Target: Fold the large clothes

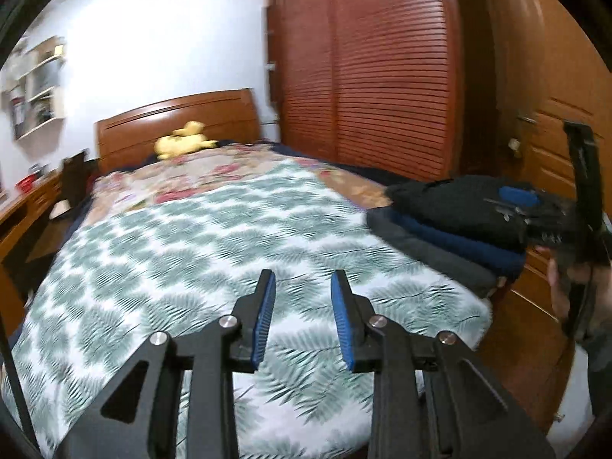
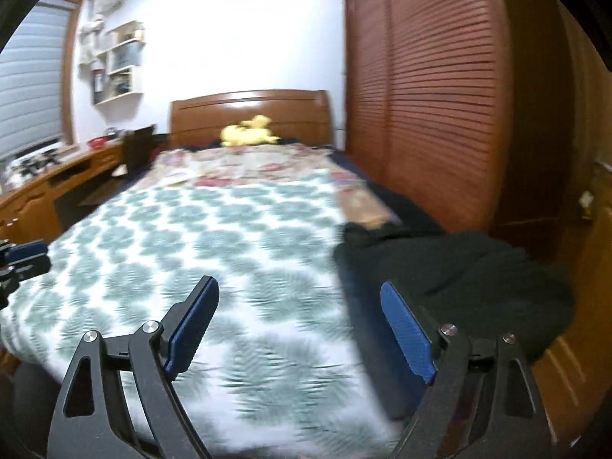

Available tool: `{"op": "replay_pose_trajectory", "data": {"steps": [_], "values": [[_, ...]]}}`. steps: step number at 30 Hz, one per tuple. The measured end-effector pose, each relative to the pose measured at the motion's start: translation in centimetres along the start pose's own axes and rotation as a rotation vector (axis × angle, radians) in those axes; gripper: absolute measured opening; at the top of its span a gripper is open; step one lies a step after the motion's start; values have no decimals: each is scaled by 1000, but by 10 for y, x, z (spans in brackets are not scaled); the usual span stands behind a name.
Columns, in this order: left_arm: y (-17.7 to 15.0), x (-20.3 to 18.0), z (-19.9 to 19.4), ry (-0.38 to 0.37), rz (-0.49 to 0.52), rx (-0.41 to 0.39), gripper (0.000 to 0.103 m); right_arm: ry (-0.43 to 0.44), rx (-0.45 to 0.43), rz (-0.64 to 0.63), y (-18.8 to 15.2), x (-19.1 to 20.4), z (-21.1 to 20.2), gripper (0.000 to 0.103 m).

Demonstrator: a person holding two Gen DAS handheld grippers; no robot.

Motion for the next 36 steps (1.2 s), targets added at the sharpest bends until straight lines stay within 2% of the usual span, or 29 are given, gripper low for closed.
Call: {"op": "replay_pose_trajectory", "data": {"steps": [6,10,17,25,36], "values": [[-55,58,-34,128,-131,16,30,162,2,6,-36,94,8,88],[-84,87,-52,238,-174,13,30,250,0,-4,-55,148,2,88],[-120,113,-74,296,-215,31,31,319,-22,-58,-74,209,-8,88],[-122,113,-81,301,-212,22,31,331,-26,-65,-82,224,-14,88],[-123,110,-83,284,-229,11,32,321,-33,-49,-81,218,-14,88]]}}
Point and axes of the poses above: each gripper's, at about its wrist camera, not at the fingertips, and z roughly the way its jaws point, x to its left, y to its top, the point moved 5 cm from there along z, roughly the way its jaws point, and after that the axes turned 9 degrees about z, right-handed, at the moved point
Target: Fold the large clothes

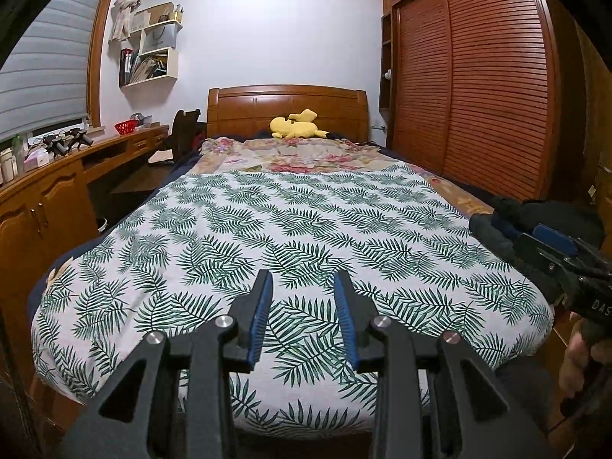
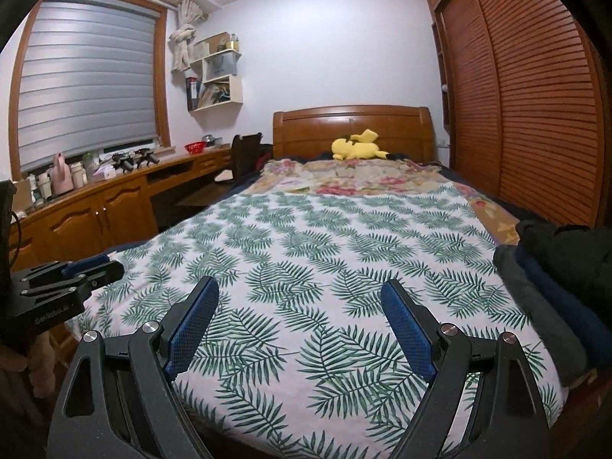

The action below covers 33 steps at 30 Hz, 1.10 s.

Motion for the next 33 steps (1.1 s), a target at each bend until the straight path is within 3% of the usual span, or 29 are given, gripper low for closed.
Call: {"op": "replay_pose_trajectory", "data": {"steps": [33], "values": [[2,0,-2,4,-13,-9,34,-1,0,12,-3,2,3,88]]}}
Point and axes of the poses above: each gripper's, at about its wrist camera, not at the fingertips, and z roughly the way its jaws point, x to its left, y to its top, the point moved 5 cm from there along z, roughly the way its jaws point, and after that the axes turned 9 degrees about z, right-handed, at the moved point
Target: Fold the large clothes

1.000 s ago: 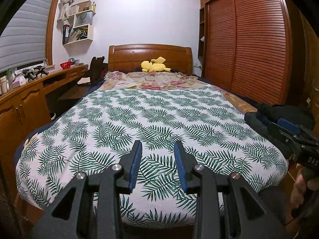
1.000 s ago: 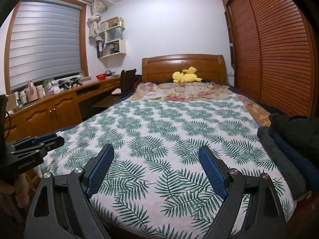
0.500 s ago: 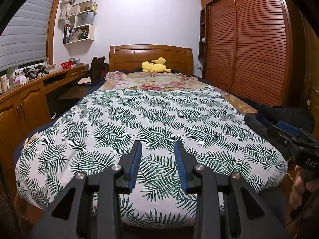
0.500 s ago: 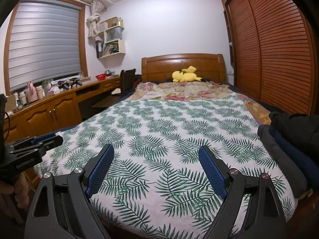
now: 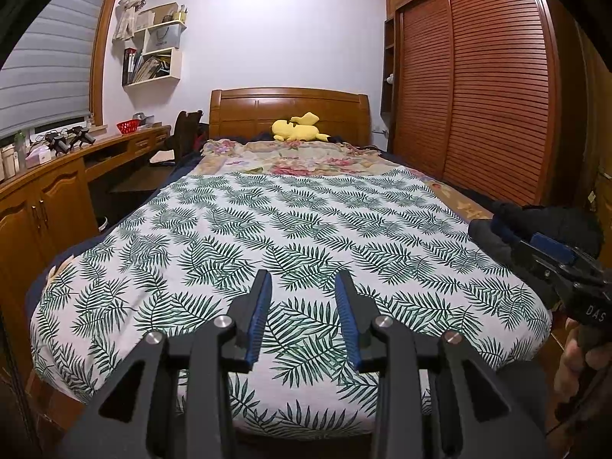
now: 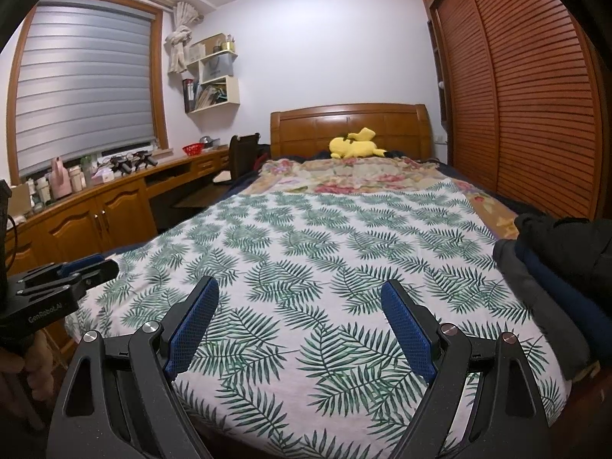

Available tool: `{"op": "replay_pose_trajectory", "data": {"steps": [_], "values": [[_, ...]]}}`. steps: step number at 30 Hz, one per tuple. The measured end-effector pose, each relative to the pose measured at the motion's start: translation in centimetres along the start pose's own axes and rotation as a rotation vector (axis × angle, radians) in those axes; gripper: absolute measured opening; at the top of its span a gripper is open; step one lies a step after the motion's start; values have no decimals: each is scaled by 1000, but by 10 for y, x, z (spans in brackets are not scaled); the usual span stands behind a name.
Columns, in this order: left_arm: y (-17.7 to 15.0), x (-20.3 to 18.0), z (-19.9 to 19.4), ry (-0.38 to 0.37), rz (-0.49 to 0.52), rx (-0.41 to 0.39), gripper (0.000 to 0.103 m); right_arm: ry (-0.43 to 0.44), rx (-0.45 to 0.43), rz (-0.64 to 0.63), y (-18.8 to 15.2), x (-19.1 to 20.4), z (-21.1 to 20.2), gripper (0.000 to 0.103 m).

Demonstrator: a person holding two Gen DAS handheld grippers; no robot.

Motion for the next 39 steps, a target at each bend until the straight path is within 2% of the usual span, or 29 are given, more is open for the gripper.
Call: {"op": "replay_pose_trajectory", "data": {"steps": [39], "values": [[5,-6,-6,-8,2,-9,34,3,-7,2,-1,2,0,88]]}}
Point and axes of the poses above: each gripper's, at about its wrist camera, not at the fingertips, and z roughly the way its jaws point, x to its left, y to its top, the point moved 5 cm from there along z, roughly the way its jaws point, and after that the axes turned 9 degrees about z, right-handed, at the moved point
